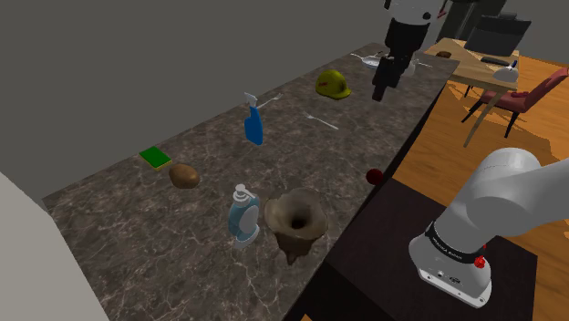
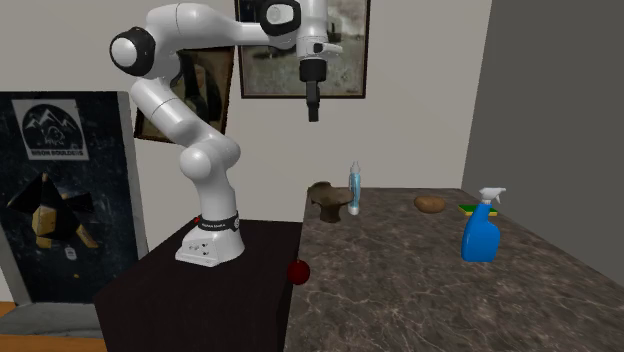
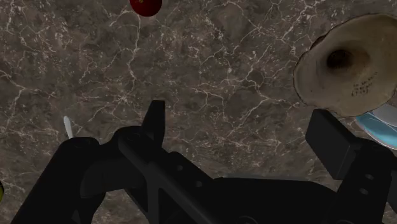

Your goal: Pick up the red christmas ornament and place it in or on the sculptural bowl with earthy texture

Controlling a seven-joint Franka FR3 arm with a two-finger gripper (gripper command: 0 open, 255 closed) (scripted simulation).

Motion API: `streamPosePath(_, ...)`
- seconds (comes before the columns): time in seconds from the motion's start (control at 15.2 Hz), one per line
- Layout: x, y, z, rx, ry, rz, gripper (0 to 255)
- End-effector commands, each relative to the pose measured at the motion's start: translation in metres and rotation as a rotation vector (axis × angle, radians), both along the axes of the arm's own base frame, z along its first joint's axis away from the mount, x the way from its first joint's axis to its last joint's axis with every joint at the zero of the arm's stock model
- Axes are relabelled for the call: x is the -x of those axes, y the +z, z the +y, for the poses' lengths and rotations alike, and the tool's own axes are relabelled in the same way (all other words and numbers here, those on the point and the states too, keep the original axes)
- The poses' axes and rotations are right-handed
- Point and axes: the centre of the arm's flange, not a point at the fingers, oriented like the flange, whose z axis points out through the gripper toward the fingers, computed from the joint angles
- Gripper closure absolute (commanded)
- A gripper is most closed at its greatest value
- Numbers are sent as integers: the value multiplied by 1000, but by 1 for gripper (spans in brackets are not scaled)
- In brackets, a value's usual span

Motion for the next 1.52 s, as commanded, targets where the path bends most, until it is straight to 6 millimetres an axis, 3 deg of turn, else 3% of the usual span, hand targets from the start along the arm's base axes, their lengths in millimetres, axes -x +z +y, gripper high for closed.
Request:
streamPosePath(0.0,0,0,0,0,0,0,0)
streamPosePath(0.73,17,-123,-98,-138,93,-2,0)
streamPosePath(1.45,25,-258,-180,-275,185,-3,0)
